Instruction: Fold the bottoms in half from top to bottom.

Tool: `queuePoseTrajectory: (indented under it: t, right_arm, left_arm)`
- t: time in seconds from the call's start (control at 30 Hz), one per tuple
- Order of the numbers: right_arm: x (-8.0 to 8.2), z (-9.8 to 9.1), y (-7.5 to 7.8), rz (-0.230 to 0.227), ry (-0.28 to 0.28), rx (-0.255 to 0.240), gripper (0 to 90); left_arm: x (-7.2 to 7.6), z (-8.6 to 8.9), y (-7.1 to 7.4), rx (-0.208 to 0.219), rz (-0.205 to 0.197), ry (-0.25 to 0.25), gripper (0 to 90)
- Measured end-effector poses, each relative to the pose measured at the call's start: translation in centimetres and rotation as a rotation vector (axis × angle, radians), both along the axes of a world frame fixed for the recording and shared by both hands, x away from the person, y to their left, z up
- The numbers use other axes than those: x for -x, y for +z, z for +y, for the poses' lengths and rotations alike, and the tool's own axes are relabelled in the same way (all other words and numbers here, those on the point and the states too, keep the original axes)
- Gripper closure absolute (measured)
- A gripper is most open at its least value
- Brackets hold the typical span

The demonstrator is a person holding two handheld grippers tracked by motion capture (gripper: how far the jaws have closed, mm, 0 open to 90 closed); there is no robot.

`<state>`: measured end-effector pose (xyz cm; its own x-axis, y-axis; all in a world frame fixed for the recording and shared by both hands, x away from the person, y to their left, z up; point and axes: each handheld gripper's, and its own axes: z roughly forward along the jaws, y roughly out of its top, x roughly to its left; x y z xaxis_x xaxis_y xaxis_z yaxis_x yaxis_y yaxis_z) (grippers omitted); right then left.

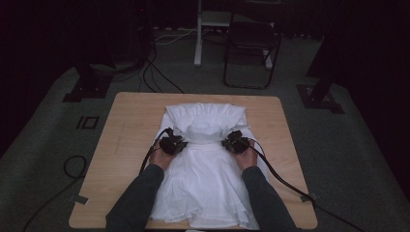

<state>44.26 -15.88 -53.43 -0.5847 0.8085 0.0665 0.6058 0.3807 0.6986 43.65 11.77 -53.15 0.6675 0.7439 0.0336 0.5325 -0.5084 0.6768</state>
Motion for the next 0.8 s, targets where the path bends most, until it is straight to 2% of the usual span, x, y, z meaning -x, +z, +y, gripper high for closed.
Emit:
queuePoseTrajectory:
  t: [0.07, 0.17, 0.3, 0.4, 0.5, 0.57, 0.63, 0.67, 0.7, 0.73, 0.8]
  right_arm:
    - [-0.7, 0.0, -0.1, 0.010, -0.039, -0.037, 85.8]
    - [-1.2, 0.0, -0.2, 0.022, -0.065, -0.065, 86.0]
    - [-0.9, -0.1, 0.2, 0.018, -0.041, -0.051, 86.6]
    - [-0.1, -0.4, 1.7, -0.024, -0.029, -0.073, 86.8]
    - [0.9, -1.0, 3.9, -0.085, -0.007, -0.106, 86.8]
    - [2.1, -1.7, 5.9, -0.136, 0.015, -0.134, 86.8]
    - [3.3, -2.2, 7.4, -0.176, 0.032, -0.142, 86.8]
    - [3.3, -2.2, 7.4, -0.176, 0.032, -0.142, 86.8]
    - [4.3, -2.6, 8.3, -0.202, 0.047, -0.143, 86.8]
    - [6.2, -3.1, 9.1, -0.230, 0.074, -0.121, 86.8]
    - [7.8, -3.5, 9.0, -0.225, 0.097, -0.124, 86.7]
  left_arm:
    - [-0.6, -0.2, 0.0, 0.008, 0.004, 0.024, 86.6]
    - [-1.1, -0.1, 0.0, 0.046, 0.034, 0.056, 86.5]
    - [-0.7, 0.6, 0.5, 0.106, 0.057, 0.058, 87.5]
    - [0.1, 1.1, 2.0, 0.164, 0.039, 0.054, 87.8]
    - [1.6, 1.7, 4.9, 0.221, -0.019, 0.023, 87.8]
    - [2.9, 1.9, 6.8, 0.269, -0.051, -0.003, 87.8]
    - [4.5, 1.7, 8.4, 0.286, -0.085, -0.032, 87.7]
    - [4.5, 1.7, 8.4, 0.286, -0.085, -0.032, 87.7]
    - [6.4, 1.4, 9.5, 0.283, -0.112, -0.076, 87.7]
    - [7.2, 1.3, 9.6, 0.286, -0.115, -0.091, 87.5]
    - [8.7, 1.3, 9.1, 0.278, -0.094, -0.125, 87.3]
